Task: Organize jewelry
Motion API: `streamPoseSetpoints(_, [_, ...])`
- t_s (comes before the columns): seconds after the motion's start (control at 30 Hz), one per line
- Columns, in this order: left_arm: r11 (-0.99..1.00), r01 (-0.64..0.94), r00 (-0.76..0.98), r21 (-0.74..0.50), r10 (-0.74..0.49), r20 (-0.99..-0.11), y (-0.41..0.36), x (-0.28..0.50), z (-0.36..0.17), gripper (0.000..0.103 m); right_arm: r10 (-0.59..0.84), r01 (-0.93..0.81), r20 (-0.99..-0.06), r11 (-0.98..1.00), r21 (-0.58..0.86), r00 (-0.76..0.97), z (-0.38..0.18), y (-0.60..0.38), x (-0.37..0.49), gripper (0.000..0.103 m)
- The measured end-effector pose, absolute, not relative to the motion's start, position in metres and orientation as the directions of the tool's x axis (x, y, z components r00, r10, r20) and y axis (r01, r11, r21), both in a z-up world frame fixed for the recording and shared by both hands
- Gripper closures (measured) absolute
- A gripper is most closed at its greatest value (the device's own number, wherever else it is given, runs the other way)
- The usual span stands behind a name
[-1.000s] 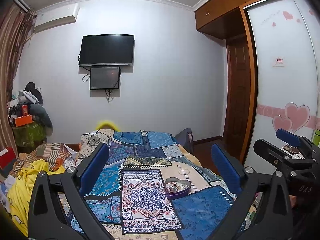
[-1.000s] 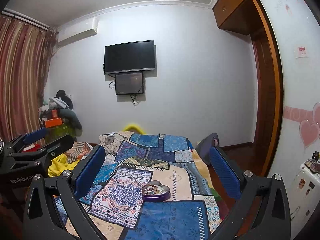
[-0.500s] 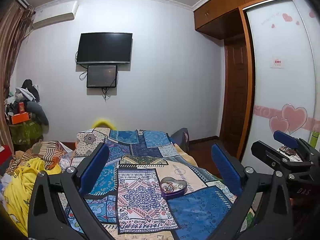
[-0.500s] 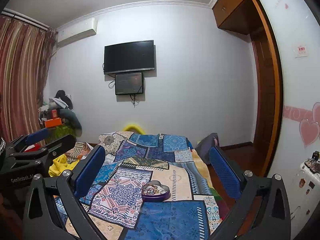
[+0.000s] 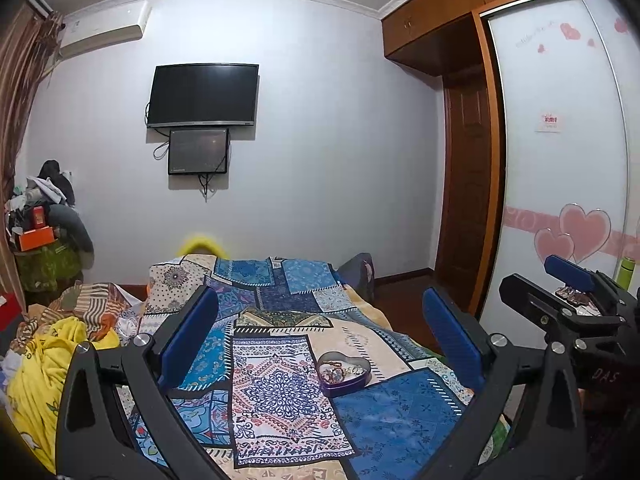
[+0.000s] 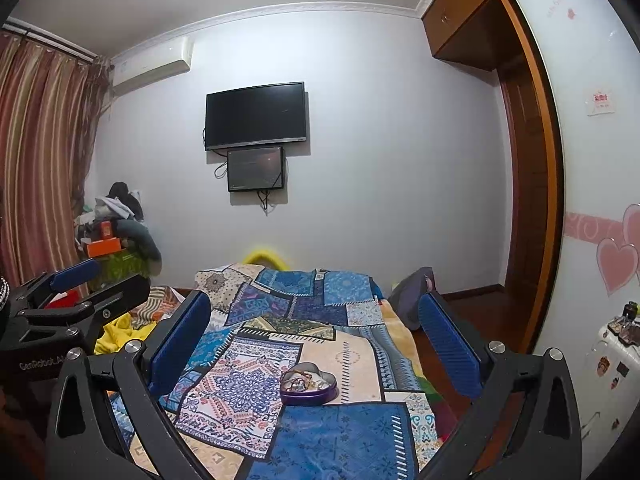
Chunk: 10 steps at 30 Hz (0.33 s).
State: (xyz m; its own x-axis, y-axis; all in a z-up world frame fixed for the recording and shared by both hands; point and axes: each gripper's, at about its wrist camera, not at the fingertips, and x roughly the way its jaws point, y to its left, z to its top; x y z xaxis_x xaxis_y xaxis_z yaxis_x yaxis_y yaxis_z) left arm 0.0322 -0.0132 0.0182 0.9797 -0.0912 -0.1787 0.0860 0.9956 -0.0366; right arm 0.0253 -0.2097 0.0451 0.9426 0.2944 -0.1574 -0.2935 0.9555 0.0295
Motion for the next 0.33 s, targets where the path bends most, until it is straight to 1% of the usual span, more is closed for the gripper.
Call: streamPoseSetpoints(0.33, [0.995,0.091,0.978,-0.044,-0.098,-0.187,-0.0124,0.0345,0.0158,0.000,0.289,-0.286,-0.168,0.957,0.041,0.943,0.0416,-0.2113,0.0303,0.000])
